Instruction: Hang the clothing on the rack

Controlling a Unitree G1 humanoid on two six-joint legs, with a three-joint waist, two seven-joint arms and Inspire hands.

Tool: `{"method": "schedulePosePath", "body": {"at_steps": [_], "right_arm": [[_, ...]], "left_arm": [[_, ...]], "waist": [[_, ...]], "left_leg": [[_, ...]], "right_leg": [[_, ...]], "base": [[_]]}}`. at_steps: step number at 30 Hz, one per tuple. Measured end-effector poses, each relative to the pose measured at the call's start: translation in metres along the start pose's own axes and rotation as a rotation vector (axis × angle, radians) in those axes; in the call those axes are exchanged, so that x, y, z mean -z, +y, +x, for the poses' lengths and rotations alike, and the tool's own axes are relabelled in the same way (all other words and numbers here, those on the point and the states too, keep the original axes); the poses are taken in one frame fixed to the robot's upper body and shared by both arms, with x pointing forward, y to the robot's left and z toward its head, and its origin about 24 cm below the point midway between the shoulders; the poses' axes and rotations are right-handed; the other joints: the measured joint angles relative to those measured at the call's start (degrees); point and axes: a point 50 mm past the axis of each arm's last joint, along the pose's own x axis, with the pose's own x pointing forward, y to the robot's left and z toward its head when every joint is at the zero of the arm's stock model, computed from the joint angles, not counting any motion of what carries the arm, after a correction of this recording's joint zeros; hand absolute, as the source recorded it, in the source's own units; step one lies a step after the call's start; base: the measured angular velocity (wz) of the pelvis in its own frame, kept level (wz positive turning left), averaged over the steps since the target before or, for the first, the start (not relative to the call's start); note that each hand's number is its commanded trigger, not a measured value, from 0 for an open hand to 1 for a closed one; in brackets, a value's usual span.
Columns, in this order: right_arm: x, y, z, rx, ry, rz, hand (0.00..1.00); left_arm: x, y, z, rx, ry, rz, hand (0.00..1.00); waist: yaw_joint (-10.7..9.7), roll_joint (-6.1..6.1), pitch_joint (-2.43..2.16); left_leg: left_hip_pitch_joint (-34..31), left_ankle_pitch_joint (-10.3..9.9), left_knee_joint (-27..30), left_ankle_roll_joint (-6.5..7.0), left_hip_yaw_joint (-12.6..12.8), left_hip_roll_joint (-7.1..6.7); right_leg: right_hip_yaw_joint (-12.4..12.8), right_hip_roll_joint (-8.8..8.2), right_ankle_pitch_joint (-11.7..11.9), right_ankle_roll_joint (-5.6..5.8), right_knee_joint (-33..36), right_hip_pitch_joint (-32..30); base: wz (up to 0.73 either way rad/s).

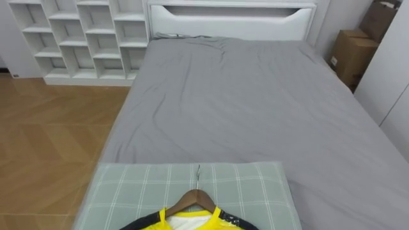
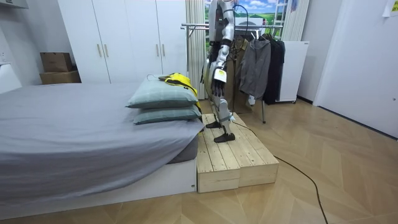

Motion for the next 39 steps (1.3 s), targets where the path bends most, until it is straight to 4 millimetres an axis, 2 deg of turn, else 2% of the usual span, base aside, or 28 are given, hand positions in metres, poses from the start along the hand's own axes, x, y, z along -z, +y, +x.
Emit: {"method": "schedulePosePath", "body": {"at_steps": [5, 9, 14, 23, 28, 32, 34, 39], "right_arm": [[-0.003, -0.001, 0.000, 0.002, -0.017, -0.002, 0.00], [-0.004, -0.001, 0.000, 0.001, -0.028, -0.021, 0.00], [-0.011, 0.001, 0.001, -0.003, -0.041, -0.065, 0.00], [-0.012, 0.002, 0.001, -0.003, -0.058, -0.090, 0.00], [-0.014, 0.001, 0.000, 0.000, -0.071, -0.095, 0.00], [-0.014, -0.001, 0.000, 0.005, -0.073, -0.086, 0.00], [-0.012, -0.003, 0.000, 0.010, -0.065, -0.055, 0.00], [-0.011, -0.009, -0.001, 0.025, -0.062, -0.036, 0.00]], "left_arm": [[-0.023, 0.015, 0.003, -0.138, -0.157, 0.024, 0.00], [-0.036, 0.018, 0.002, -0.201, -0.235, 0.012, 0.00], [-0.053, 0.017, 0.001, -0.244, -0.318, 0.040, 0.00], [-0.091, 0.011, -0.014, -0.316, -0.629, 0.184, 0.00], [-0.109, 0.011, -0.017, -0.335, -0.749, 0.256, 0.00], [-0.113, 0.010, -0.019, -0.341, -0.803, 0.316, 0.00], [-0.122, 0.008, -0.020, -0.349, -0.840, 0.333, 0.00], [-0.133, 0.006, -0.022, -0.357, -0.879, 0.338, 0.00]], "waist": [[0.01, 0.07, -0.08], [0.03, 0.12, -0.14], [-0.23, -0.02, -0.24], [-0.22, -0.05, -0.21], [-0.78, 0.44, -0.25], [-1.66, 0.99, -0.30], [-1.75, 1.32, -0.25], [-2.14, 2.04, -0.46]], "left_leg": [[-0.01, 0.01, 0.17, -0.01, -0.24, -0.06], [0.04, 0.01, 0.16, -0.01, -0.27, -0.05], [0.15, 0.01, 0.64, -0.01, -0.86, -0.06], [0.03, 0.01, 1.04, -0.01, -1.80, -0.20], [-0.19, 0.01, 1.18, -0.01, -2.30, -0.33], [-0.62, 0.01, 1.20, 0.00, -2.24, -0.39], [-0.90, 0.06, 1.32, 0.02, -2.08, -0.40], [-0.73, 0.08, 1.26, 0.05, -1.45, -0.40]], "right_leg": [[-0.15, -0.01, 0.00, 0.00, -0.44, 0.41], [-0.25, -0.02, 0.00, 0.00, -0.41, 0.44], [-1.15, -0.14, 0.00, 0.00, 0.35, 0.52], [-2.01, -0.27, 0.00, 0.00, 0.03, 1.13], [-2.49, -0.39, 0.00, 0.00, -0.04, 1.34], [-2.41, -0.43, 0.00, 0.00, -0.04, 0.97], [-2.23, -0.45, 0.00, 0.00, -0.04, 0.50], [-1.67, -0.50, 0.00, 0.00, 0.04, 0.20]], "base": [[0.02], [0.00], [0.07], [0.05], [0.04], [0.00], [-0.05], [-0.06]]}}
